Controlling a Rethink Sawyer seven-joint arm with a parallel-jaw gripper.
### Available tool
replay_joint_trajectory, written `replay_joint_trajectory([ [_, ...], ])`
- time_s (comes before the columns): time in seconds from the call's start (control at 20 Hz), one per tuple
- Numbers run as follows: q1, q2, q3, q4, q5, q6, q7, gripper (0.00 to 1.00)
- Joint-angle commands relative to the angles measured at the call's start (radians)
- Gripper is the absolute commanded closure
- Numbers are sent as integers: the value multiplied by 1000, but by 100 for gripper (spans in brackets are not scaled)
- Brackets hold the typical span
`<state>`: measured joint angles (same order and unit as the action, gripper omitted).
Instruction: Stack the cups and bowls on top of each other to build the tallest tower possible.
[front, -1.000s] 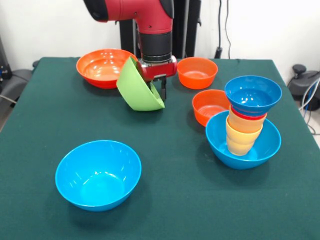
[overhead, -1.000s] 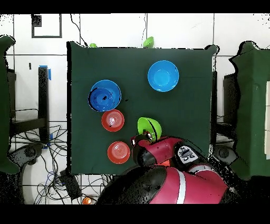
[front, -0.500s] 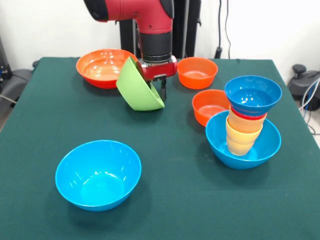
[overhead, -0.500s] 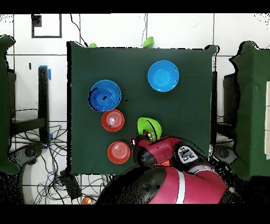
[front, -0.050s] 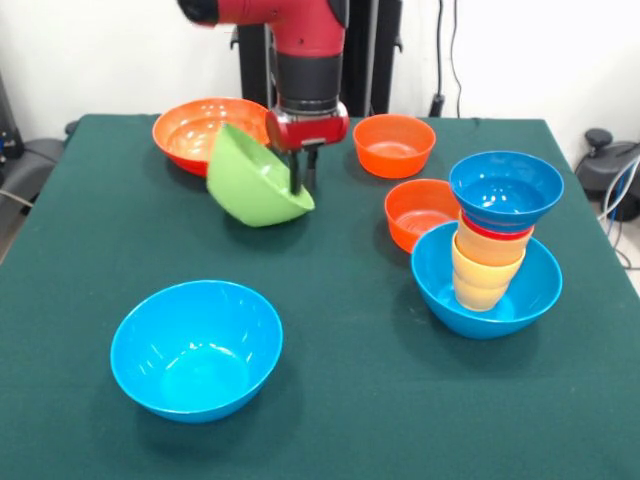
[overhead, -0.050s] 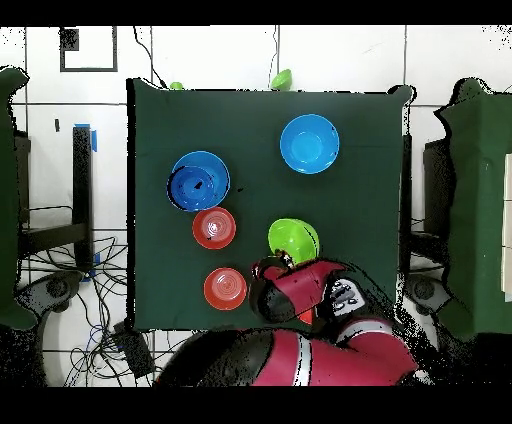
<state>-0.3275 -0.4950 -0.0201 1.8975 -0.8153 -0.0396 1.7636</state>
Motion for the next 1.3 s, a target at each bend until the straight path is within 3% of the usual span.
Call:
replay_joint_trajectory([
  [0.05,104,-159,-77,14,6,263,-20,100],
  [0.4,91,-235,-27,19,23,367,-55,100],
  [0.7,120,-276,-15,19,26,439,-49,100],
  [1.0,155,-277,-48,16,-14,439,-7,100],
  [1.2,254,-338,-130,28,-36,465,44,100],
  [1.3,364,-364,-222,23,-74,484,109,100],
])
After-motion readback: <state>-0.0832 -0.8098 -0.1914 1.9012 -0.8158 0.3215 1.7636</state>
